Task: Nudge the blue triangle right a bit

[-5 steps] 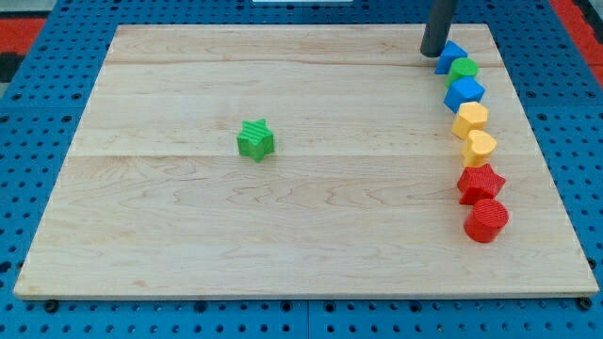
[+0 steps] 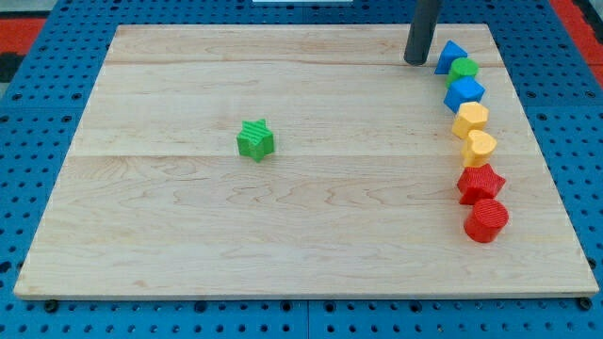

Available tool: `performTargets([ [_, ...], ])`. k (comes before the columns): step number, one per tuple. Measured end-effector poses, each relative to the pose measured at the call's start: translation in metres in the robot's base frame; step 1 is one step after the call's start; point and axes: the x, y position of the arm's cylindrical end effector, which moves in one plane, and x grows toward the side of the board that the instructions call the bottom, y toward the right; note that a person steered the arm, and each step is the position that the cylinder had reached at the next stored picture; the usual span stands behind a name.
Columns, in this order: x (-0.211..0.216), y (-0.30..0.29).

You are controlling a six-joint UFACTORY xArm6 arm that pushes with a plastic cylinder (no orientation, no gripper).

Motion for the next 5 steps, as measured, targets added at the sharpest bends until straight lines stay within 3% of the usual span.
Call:
performTargets([
  [5, 0.000, 0.027],
])
